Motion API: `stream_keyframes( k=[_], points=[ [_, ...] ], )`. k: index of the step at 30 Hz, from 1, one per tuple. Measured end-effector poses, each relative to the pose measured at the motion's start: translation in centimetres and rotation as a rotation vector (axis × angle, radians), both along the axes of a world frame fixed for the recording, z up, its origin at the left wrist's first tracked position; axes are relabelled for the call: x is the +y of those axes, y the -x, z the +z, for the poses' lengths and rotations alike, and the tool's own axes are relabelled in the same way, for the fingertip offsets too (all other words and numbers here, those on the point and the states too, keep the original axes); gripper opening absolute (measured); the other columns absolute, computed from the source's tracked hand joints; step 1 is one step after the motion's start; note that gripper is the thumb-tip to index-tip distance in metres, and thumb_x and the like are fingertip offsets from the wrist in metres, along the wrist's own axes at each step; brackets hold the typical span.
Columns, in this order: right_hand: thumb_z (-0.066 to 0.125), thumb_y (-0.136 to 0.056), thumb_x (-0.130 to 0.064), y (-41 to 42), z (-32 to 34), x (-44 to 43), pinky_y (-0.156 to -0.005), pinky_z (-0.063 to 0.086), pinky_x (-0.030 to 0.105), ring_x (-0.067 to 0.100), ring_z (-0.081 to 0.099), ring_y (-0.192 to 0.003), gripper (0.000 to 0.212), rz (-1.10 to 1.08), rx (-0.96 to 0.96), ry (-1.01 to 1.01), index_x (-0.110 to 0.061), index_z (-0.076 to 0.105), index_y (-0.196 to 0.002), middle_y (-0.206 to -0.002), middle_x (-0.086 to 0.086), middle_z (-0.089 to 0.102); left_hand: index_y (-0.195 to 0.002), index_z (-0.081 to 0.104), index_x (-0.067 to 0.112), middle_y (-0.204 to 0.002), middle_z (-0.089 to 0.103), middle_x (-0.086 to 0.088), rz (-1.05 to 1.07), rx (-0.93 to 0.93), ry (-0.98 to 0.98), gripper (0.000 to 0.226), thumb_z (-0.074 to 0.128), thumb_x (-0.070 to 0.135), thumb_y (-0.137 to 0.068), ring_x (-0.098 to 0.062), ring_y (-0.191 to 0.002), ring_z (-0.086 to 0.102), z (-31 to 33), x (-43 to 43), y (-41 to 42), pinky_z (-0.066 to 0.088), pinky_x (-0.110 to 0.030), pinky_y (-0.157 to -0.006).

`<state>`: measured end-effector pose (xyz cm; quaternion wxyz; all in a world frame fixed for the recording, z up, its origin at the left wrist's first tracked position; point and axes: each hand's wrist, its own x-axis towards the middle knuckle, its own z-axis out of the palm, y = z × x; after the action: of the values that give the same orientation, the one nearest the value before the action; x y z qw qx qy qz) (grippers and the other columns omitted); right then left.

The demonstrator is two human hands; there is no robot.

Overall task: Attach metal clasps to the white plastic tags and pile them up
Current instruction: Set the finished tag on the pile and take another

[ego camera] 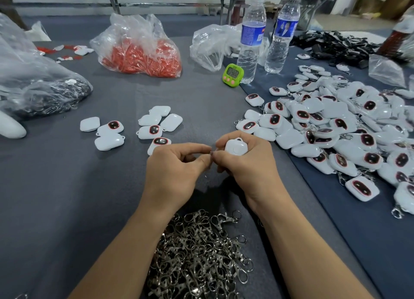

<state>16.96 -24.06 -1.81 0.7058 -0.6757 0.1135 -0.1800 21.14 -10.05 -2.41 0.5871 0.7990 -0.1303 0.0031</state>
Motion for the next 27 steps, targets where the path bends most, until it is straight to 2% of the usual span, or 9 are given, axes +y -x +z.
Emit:
stream_keyframes(
  k=[1,4,8,11,15,20,27],
  points=[
    [0.074,-0.069,0.008,0.0,0.0,0.0,-0.057,0.050,0.033,0.023,0.058,-0.056,0.022,0.005,-0.006,-0.006,-0.013,0.071,-0.075,-0.066,0.012,0.065,-0.081,0.080,0.036,-0.065,0.073,0.004,-0.001,-0.004,-0.002,0.013,0.083,0.023,-0.082,-0.021,-0.059,0.067,0.0,0.1,0.0,0.054,-0.034,-0.057],
    [0.074,-0.072,0.011,0.1,0.0,0.3,-0.054,0.050,0.028,0.018,0.057,-0.054,0.026,0.014,-0.015,0.026,-0.014,0.071,-0.074,-0.065,0.010,0.066,-0.076,0.078,0.039,-0.064,0.073,0.011,0.024,-0.044,-0.009,0.017,0.085,0.024,-0.079,-0.010,-0.059,0.068,0.1,0.5,0.2,0.053,-0.024,-0.056],
    [0.077,-0.066,-0.008,0.3,0.0,0.5,-0.054,0.048,0.027,0.015,0.058,-0.054,0.010,0.037,0.006,0.082,-0.016,0.075,-0.072,-0.065,0.005,0.069,-0.078,0.077,0.042,-0.065,0.072,0.016,0.046,-0.069,0.009,0.018,0.081,0.024,-0.080,-0.003,-0.061,0.068,0.0,0.8,0.3,0.052,-0.015,-0.058],
    [0.077,-0.066,-0.020,0.3,-0.1,0.6,-0.055,0.046,0.027,0.014,0.061,-0.053,0.008,0.029,0.062,0.138,-0.019,0.080,-0.073,-0.063,0.002,0.072,-0.077,0.078,0.038,-0.068,0.074,0.010,0.021,-0.010,0.071,0.023,0.078,0.016,-0.083,-0.006,-0.064,0.070,0.1,0.7,0.3,0.056,-0.022,-0.067],
    [0.077,-0.066,-0.026,-0.1,-0.4,0.4,-0.056,0.046,0.030,0.014,0.060,-0.053,0.011,-0.001,0.101,0.135,-0.020,0.080,-0.075,-0.064,0.003,0.072,-0.073,0.080,0.029,-0.070,0.076,0.006,0.016,0.050,0.138,0.023,0.078,0.008,-0.084,-0.012,-0.065,0.073,0.5,0.3,0.1,0.056,-0.023,-0.067],
    [0.073,-0.067,-0.019,-0.4,-0.5,0.0,-0.052,0.044,0.029,0.015,0.056,-0.050,0.011,-0.014,0.107,0.083,-0.011,0.077,-0.074,-0.063,0.011,0.069,-0.094,0.083,0.027,-0.079,0.076,0.022,0.011,-0.151,0.000,0.018,0.079,0.012,-0.084,0.009,-0.072,0.070,0.8,-0.2,0.7,0.047,-0.002,-0.064],
    [0.074,-0.070,-0.023,-0.4,-0.2,-0.1,-0.056,0.047,0.033,0.014,0.056,-0.053,0.006,0.040,0.120,0.068,-0.018,0.078,-0.069,-0.064,0.006,0.070,-0.075,0.078,0.039,-0.067,0.070,0.027,0.110,-0.210,-0.060,0.019,0.084,0.021,-0.079,0.008,-0.065,0.068,0.7,-0.2,0.4,0.046,-0.003,-0.061]
  ],
)
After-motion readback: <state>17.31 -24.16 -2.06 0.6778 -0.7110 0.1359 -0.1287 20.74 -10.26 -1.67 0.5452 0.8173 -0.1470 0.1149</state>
